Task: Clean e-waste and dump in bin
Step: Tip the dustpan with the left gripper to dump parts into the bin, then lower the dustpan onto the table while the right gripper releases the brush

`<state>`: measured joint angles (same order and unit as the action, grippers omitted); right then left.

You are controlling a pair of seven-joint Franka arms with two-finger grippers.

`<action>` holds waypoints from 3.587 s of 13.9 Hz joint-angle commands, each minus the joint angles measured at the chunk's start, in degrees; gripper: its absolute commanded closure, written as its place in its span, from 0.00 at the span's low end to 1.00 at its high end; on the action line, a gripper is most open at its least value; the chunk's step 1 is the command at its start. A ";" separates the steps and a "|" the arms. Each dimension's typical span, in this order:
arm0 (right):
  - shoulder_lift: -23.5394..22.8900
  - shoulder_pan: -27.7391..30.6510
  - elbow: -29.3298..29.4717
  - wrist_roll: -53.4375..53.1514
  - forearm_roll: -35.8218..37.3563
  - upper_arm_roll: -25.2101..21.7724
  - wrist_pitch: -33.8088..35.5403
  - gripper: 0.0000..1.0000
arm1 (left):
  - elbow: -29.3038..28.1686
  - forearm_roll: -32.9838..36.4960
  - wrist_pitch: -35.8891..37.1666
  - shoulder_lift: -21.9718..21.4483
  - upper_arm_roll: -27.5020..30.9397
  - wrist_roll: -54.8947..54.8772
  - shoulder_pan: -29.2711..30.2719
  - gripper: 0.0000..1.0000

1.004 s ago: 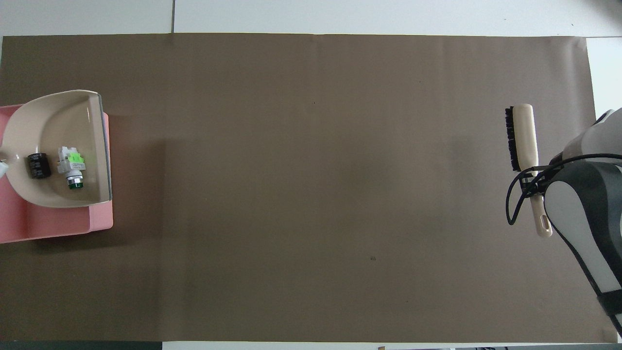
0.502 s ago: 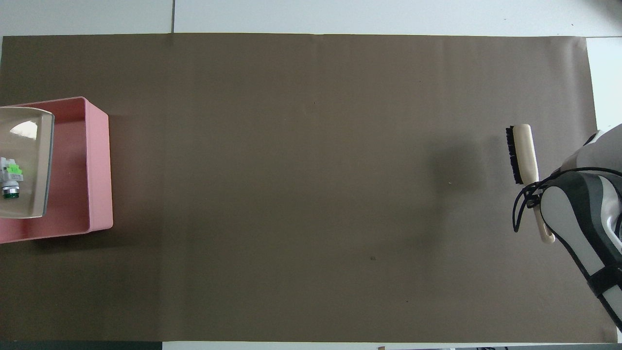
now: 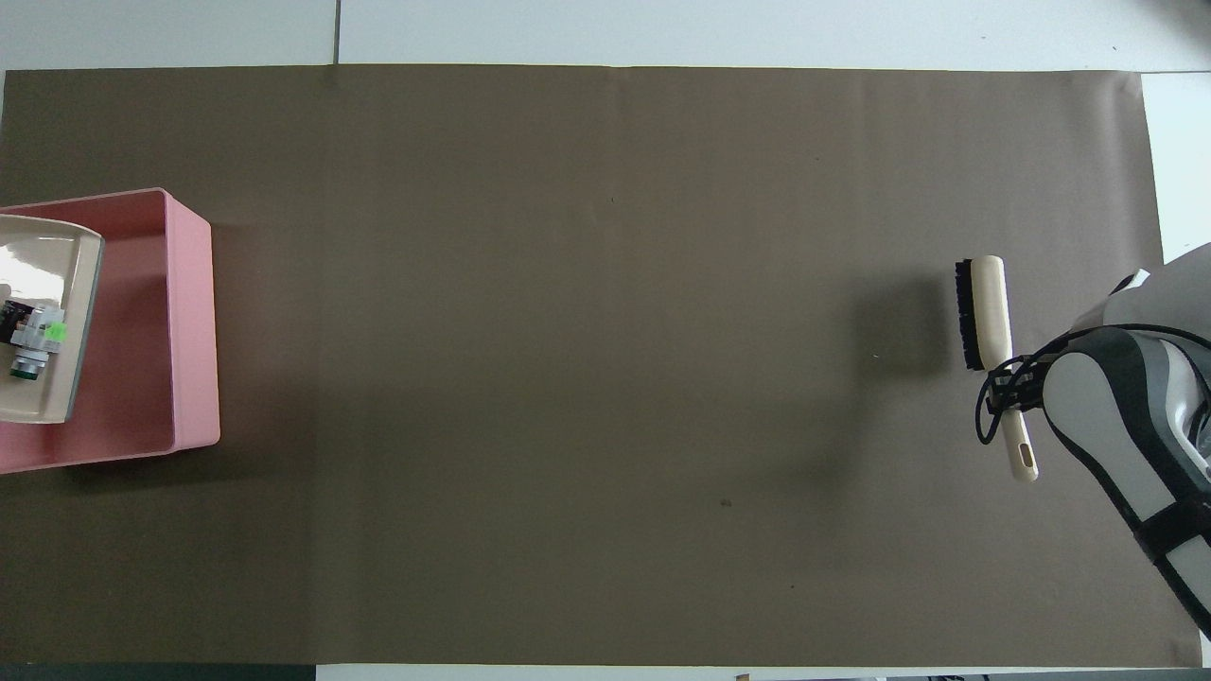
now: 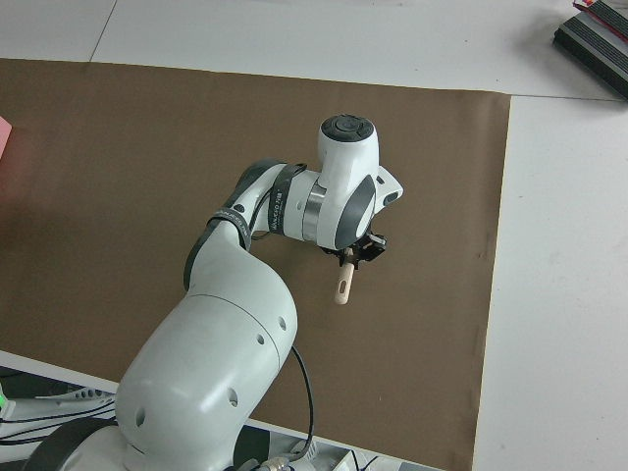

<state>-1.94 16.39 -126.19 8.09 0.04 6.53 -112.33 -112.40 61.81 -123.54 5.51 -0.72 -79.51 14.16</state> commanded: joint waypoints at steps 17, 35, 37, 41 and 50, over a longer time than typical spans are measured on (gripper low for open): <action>-0.26 3.21 -2.57 6.67 -6.72 0.68 -2.72 0.98 | -0.45 -9.40 16.05 -9.99 -0.68 -0.21 -15.55 1.00; 2.01 -1.89 11.39 -1.32 1.36 0.68 -9.75 0.00 | -21.19 -24.28 3.66 -6.83 -0.77 24.32 -37.89 1.00; 2.99 -2.06 14.99 -4.29 2.07 0.94 -5.38 0.00 | -21.90 -24.28 3.14 -6.83 -0.77 24.23 -38.42 0.98; 3.08 -1.98 27.99 -11.87 4.00 1.03 10.26 0.00 | -20.67 -24.28 3.84 -7.96 -0.68 24.31 -38.77 0.39; 2.20 -3.55 38.03 -15.65 3.91 1.38 21.89 0.00 | -20.66 -31.48 6.12 -19.57 -0.07 29.32 -27.45 0.03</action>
<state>1.50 13.68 -89.93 -6.25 3.26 7.09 -91.75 -132.00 32.38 -117.81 -11.26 -0.63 -51.30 -15.98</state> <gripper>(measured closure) 0.000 0.031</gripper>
